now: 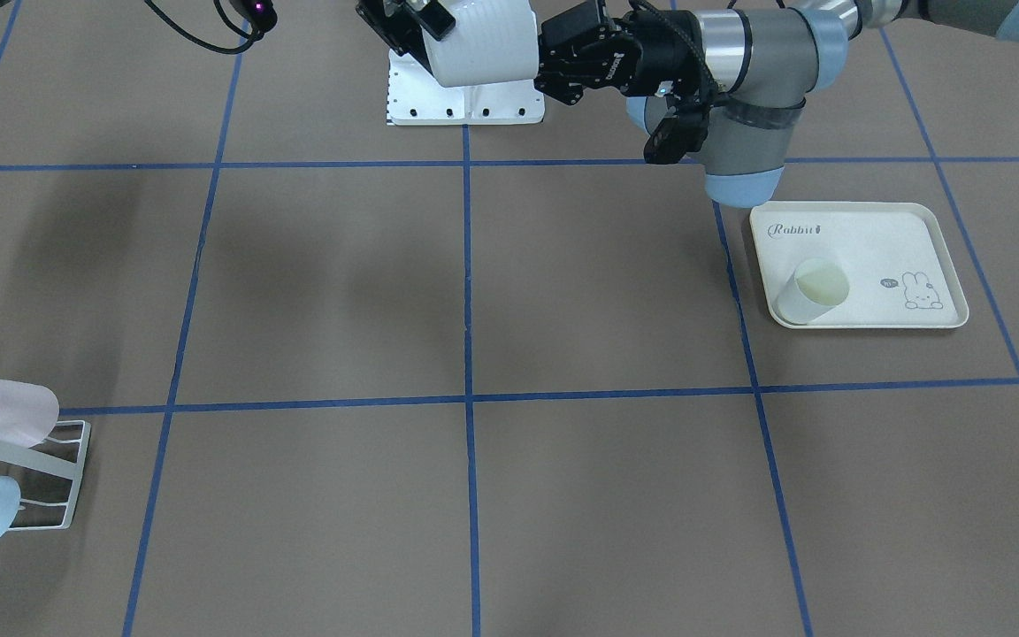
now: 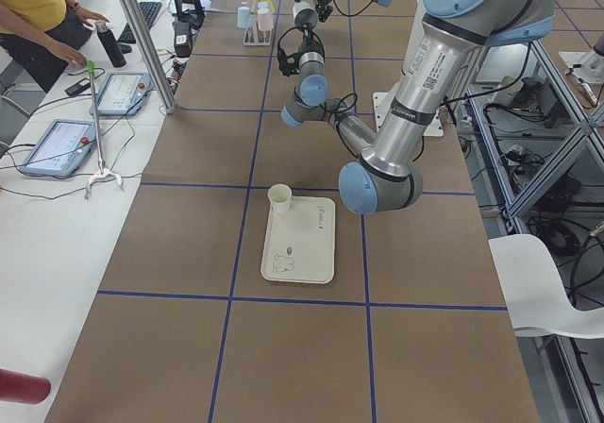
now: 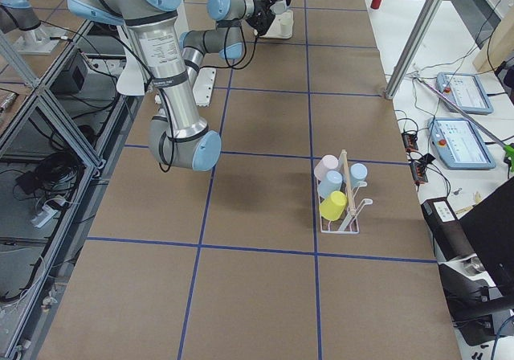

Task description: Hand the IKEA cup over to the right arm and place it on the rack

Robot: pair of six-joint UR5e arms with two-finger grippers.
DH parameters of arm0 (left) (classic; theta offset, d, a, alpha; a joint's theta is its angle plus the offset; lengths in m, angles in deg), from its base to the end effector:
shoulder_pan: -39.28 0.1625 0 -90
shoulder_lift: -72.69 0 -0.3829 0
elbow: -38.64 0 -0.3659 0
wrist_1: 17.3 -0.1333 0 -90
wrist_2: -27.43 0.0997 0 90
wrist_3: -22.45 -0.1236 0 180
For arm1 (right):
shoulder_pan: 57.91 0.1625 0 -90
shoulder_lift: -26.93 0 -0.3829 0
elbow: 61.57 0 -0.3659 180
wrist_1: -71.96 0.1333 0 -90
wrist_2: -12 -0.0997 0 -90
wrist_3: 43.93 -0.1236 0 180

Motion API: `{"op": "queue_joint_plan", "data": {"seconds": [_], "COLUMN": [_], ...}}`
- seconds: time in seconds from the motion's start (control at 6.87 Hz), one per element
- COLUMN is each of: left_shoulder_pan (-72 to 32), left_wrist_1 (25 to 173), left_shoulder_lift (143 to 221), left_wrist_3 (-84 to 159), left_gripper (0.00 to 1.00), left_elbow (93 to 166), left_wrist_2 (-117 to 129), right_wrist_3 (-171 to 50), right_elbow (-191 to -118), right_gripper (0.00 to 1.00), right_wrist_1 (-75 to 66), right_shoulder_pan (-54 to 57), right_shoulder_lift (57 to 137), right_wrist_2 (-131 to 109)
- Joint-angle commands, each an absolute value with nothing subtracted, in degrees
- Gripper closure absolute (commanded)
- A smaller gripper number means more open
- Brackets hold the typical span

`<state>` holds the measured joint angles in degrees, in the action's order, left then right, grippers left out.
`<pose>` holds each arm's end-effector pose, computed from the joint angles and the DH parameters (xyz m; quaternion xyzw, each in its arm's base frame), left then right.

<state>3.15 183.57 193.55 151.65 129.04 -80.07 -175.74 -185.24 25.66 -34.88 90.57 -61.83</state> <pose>0.3495 -0.3741 0.1471 -0.0744 0.9332 -0.0821 0.3418 -0.3434 -0.3282 0.0636 -0.0414 -0.7825 0.4212 0.4568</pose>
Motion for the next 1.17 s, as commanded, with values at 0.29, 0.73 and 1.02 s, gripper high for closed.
{"op": "queue_joint_plan", "data": {"seconds": [0.29,0.73,1.02], "left_shoulder_pan": [3.3,3.6,3.6], "left_wrist_1": [183.6,183.4,183.4], "left_shoulder_lift": [193.3,193.6,193.5], "left_wrist_3": [151.7,150.8,150.8], "left_gripper": [1.00,0.00,0.00], "left_elbow": [129.3,129.3,129.2], "left_wrist_2": [-80.1,-80.1,-80.1], "right_wrist_3": [-175.8,-175.8,-175.8], "right_elbow": [-185.2,-185.3,-185.4], "right_gripper": [0.61,1.00,1.00], "right_wrist_1": [25.6,25.6,25.6], "right_shoulder_pan": [-34.9,-34.9,-34.9], "right_shoulder_lift": [90.7,90.7,90.6], "right_wrist_2": [-61.8,-61.4,-61.4]}}
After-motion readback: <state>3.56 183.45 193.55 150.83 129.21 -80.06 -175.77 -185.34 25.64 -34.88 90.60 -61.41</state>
